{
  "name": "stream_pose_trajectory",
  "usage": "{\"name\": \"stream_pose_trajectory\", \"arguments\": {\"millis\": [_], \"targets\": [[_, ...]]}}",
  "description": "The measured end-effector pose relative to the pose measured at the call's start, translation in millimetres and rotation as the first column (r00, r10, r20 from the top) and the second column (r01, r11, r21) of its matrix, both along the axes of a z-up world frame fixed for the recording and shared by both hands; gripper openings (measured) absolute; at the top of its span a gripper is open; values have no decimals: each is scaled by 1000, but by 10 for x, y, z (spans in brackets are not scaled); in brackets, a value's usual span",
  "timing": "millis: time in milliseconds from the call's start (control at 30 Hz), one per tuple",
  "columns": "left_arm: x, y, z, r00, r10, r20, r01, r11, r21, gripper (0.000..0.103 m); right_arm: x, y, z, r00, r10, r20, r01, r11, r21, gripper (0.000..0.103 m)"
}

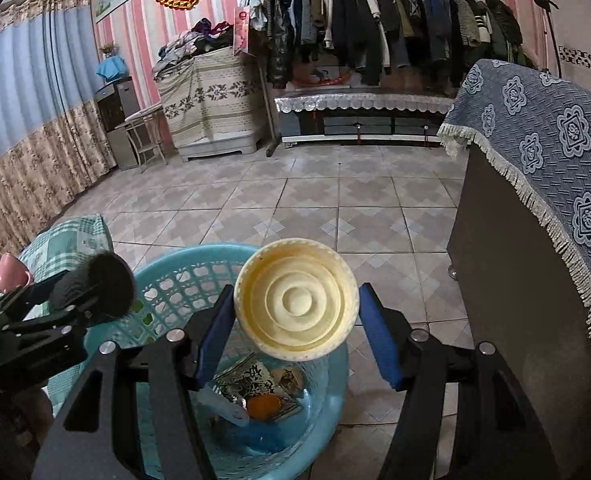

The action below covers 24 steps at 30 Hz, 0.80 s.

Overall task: Collect trash
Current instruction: 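Carry the cup and lid over the wastebasket and open both grippers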

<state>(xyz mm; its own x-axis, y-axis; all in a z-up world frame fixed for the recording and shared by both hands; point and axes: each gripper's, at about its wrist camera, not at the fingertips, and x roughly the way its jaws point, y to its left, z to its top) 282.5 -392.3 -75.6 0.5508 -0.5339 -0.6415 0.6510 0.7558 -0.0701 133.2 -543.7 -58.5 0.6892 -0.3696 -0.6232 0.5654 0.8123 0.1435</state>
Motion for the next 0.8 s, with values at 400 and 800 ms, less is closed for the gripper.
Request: {"name": "stream_pose_trajectory", "arguments": {"millis": [400,800], "targets": [[83,457,330,985,135,105,-133,991,-25,97,138,141,-47,999,35,-35,-36,999,-9,62],[27,1069,389,962,255,102,-253,967,-27,98,250,353,-76,998,61,-36,-62,998,-22,82]]}}
